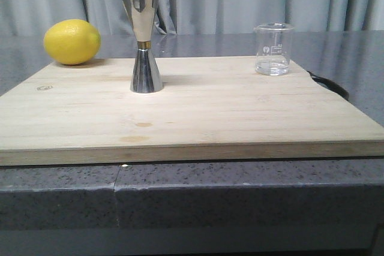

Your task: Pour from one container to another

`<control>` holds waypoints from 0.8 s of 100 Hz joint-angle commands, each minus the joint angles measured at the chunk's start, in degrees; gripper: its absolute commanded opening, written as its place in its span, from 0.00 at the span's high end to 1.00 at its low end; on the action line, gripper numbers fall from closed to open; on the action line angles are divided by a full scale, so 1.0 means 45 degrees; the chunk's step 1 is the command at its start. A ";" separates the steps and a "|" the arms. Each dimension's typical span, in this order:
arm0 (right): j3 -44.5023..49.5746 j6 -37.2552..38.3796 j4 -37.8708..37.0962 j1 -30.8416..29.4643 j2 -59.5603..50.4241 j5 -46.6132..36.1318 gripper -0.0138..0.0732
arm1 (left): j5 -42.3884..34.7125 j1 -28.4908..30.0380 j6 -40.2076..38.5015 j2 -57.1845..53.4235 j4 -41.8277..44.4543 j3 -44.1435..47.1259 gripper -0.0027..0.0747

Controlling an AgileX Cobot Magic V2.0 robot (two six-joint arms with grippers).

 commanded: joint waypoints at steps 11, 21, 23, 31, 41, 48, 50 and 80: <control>-0.0013 -0.0211 -0.0506 0.0037 -0.0083 -0.1034 0.28 | -0.1652 -0.0095 -0.0207 -0.0029 0.0020 -0.0241 0.27; 0.0010 -0.0211 -0.0506 0.0037 -0.0083 -0.1141 0.46 | -0.1791 -0.0095 -0.0207 -0.0029 -0.0011 -0.0241 0.39; 0.0010 -0.0211 -0.0506 0.0037 -0.0083 -0.1171 0.49 | -0.1791 -0.0095 -0.0207 -0.0029 -0.0011 -0.0241 0.42; 0.0010 -0.0211 -0.0506 0.0037 -0.0083 -0.1320 0.59 | -0.1791 -0.0095 -0.0207 -0.0029 -0.0011 -0.0241 0.54; 0.0010 -0.0211 -0.0506 0.0037 -0.0083 -0.1448 0.68 | -0.1791 -0.0095 -0.0207 -0.0029 -0.0011 -0.0241 0.67; 0.0010 -0.0211 -0.0506 0.0037 -0.0083 -0.1509 0.72 | -0.1791 -0.0095 -0.0207 -0.0029 -0.0011 -0.0241 0.75; 0.0010 -0.0211 -0.0506 0.0037 -0.0083 -0.1509 0.74 | -0.1791 -0.0095 -0.0207 -0.0029 -0.0011 -0.0241 0.77; 0.0010 -0.0211 -0.0506 0.0037 -0.0083 -0.1509 0.91 | -0.1791 -0.0095 -0.0207 -0.0029 -0.0034 -0.0241 0.99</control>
